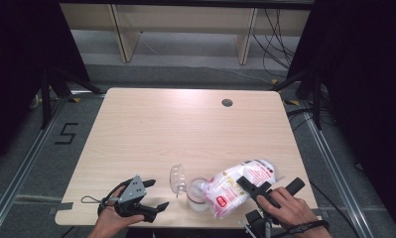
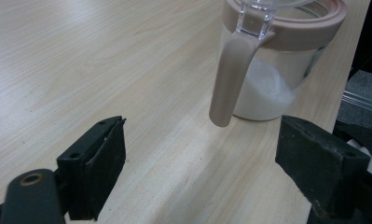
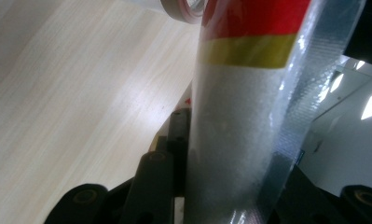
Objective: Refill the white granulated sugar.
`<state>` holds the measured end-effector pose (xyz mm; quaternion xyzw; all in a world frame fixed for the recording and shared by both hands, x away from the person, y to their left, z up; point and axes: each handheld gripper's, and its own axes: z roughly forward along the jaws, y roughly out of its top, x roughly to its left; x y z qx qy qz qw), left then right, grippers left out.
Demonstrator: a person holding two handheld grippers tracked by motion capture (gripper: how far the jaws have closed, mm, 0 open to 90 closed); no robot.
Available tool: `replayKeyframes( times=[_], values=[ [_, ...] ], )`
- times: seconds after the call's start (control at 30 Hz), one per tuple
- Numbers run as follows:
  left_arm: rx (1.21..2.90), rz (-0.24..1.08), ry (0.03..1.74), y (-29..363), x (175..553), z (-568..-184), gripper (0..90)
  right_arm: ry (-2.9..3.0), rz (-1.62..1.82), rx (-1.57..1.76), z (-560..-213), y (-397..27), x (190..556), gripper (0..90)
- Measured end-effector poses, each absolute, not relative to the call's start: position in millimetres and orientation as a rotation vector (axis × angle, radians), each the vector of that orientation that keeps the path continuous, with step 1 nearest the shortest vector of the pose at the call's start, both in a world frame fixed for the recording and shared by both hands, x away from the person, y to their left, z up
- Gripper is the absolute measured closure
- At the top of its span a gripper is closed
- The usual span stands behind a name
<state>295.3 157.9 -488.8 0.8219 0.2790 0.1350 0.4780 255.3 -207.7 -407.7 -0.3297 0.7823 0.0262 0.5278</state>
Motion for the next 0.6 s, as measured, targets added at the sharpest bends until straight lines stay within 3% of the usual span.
replayKeyframes(
  times=[0.6],
  values=[
    [2.006, 0.328, 0.681, 157.8, 295.4, -489.0, 15.6, 1.969, 0.371, -0.643, -419.2, -226.6, 276.8, 75.9]
  ],
)
